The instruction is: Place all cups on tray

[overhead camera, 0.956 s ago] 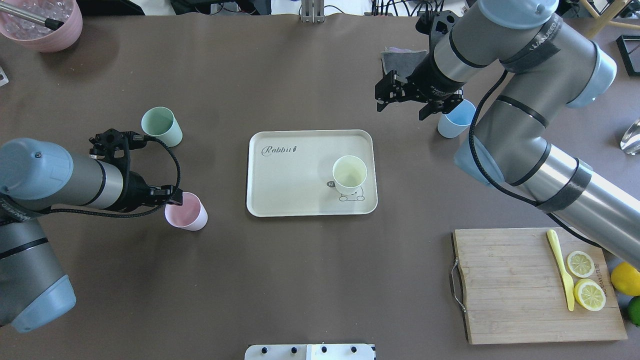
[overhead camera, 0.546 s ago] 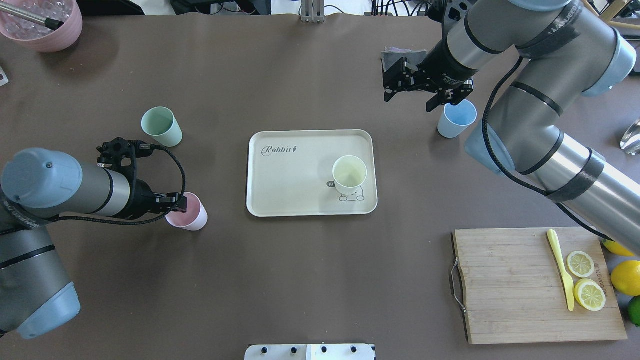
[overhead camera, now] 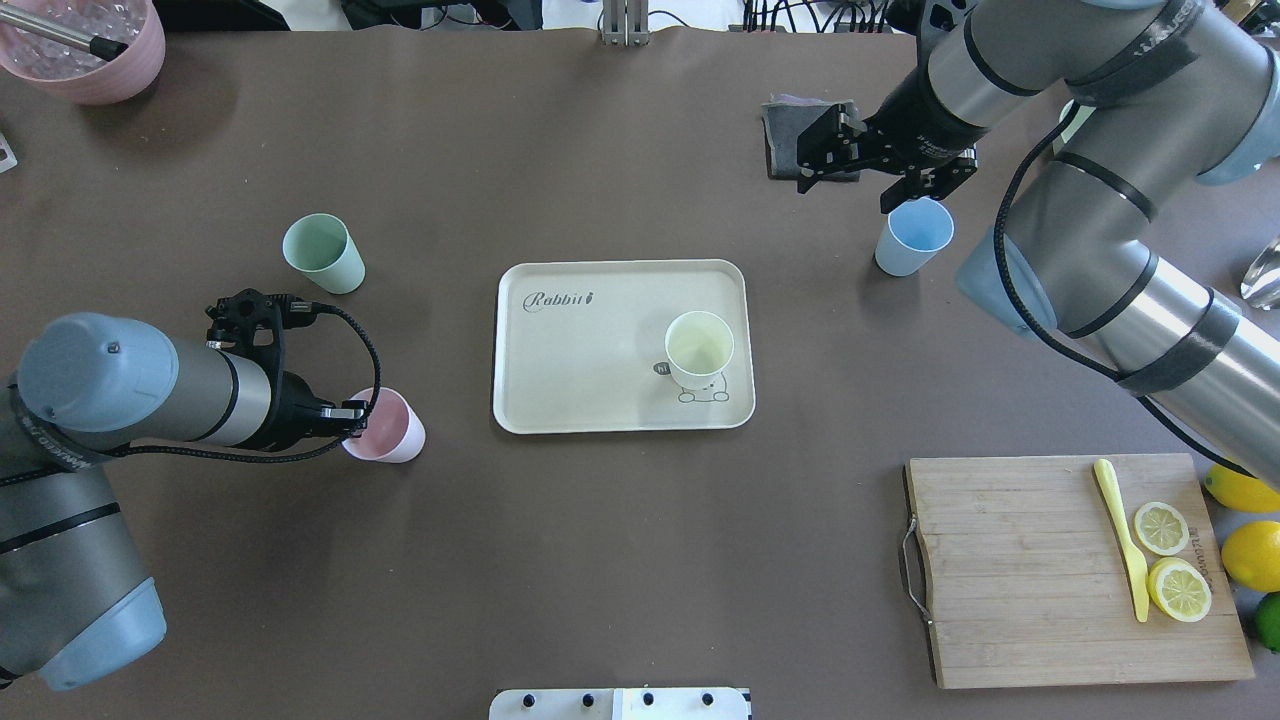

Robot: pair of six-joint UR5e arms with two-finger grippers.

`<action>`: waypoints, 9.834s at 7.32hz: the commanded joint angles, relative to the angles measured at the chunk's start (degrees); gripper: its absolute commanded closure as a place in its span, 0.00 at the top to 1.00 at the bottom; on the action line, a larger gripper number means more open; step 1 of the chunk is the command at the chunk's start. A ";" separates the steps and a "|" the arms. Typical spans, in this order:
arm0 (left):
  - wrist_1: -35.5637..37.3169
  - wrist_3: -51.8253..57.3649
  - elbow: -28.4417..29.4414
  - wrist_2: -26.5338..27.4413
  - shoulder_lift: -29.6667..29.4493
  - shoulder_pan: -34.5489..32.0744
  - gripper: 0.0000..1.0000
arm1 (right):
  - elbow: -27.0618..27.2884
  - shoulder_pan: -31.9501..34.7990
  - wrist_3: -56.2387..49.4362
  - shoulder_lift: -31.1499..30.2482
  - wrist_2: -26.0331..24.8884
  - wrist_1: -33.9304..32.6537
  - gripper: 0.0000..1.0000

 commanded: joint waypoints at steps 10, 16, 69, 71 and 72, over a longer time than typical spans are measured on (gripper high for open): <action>17.12 -9.50 3.30 5.54 -22.34 3.13 0.00 | -8.57 5.27 -16.03 -7.42 -4.33 0.61 1.00; 16.86 -8.80 9.02 7.32 -24.46 3.93 0.00 | -10.07 3.95 -16.03 -7.16 -5.55 0.88 1.00; -2.28 24.98 25.99 -10.35 -14.97 -19.38 0.87 | -14.47 -1.85 -1.97 11.56 -4.33 0.36 1.00; -4.14 24.95 25.99 -9.82 -14.28 -18.66 0.12 | -14.38 -1.85 -1.97 11.56 -4.33 0.35 1.00; -4.41 25.30 25.90 -9.82 -14.10 -18.66 0.00 | -14.29 -1.85 -1.97 11.56 -4.33 0.35 1.00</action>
